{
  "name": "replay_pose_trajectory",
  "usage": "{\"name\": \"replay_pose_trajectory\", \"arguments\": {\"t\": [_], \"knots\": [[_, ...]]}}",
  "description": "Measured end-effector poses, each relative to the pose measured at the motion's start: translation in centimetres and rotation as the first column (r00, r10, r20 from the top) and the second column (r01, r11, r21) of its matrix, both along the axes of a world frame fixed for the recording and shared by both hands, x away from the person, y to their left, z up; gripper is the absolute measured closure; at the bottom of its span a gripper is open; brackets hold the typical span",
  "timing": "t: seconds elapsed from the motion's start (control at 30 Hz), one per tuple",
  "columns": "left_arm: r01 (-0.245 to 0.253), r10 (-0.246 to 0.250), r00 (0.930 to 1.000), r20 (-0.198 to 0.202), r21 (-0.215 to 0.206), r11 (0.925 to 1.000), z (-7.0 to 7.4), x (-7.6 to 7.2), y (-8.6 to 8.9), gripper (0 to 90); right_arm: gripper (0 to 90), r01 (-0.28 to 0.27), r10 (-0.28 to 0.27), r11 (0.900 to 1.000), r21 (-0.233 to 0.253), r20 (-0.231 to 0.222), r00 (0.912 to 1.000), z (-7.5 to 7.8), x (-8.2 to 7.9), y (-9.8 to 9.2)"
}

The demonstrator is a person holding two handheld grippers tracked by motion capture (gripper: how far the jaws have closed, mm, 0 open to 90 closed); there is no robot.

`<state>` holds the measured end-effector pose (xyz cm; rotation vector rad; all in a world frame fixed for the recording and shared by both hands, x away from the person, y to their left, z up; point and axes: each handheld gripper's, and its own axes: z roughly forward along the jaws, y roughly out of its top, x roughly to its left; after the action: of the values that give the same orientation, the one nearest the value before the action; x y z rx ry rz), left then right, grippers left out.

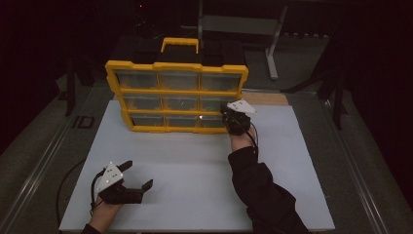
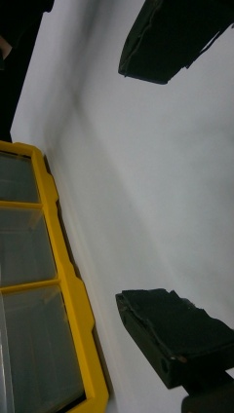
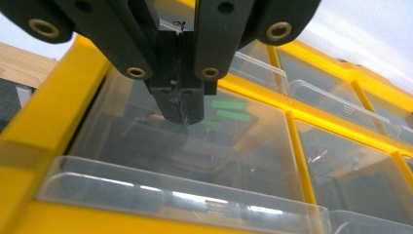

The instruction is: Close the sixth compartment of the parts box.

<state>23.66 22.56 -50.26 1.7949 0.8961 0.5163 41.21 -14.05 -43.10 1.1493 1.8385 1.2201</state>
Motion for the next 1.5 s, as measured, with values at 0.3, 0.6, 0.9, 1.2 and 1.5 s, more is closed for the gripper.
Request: {"name": "replay_pose_trajectory", "arguments": {"t": [0.3,0.6,0.9,1.2,1.5], "knots": [[-0.007,0.007,1.0,-0.001,0.001,1.0,0.0,-0.1,0.2,0.0,89.8,0.001,-0.001,1.0,-0.016,-0.002,1.0,0.1,0.0,0.2],[-0.007,0.007,1.0,-0.003,0.001,1.0,-0.1,-0.2,0.2,0.0,75.5,-0.04,0.039,0.999,-0.014,-0.033,0.9987,0.0,-0.7,0.6],[-0.007,0.007,1.0,0.0,0.002,1.0,0.0,-0.2,0.2,0.0,41.6,-0.073,0.076,0.997,0.03,-0.078,0.9941,0.4,-1.1,0.8],[-0.007,0.007,1.0,0.001,-0.002,1.0,0.0,-0.3,0.3,0.0,8.5,-0.159,0.165,0.986,0.048,-0.17,0.9716,0.3,-1.4,1.1],[-0.006,0.006,1.0,0.001,-0.003,1.0,0.0,-0.3,0.3,0.0,8.5,-0.19,0.199,0.98,0.064,-0.182,0.963,0.1,-1.8,1.0]]}}
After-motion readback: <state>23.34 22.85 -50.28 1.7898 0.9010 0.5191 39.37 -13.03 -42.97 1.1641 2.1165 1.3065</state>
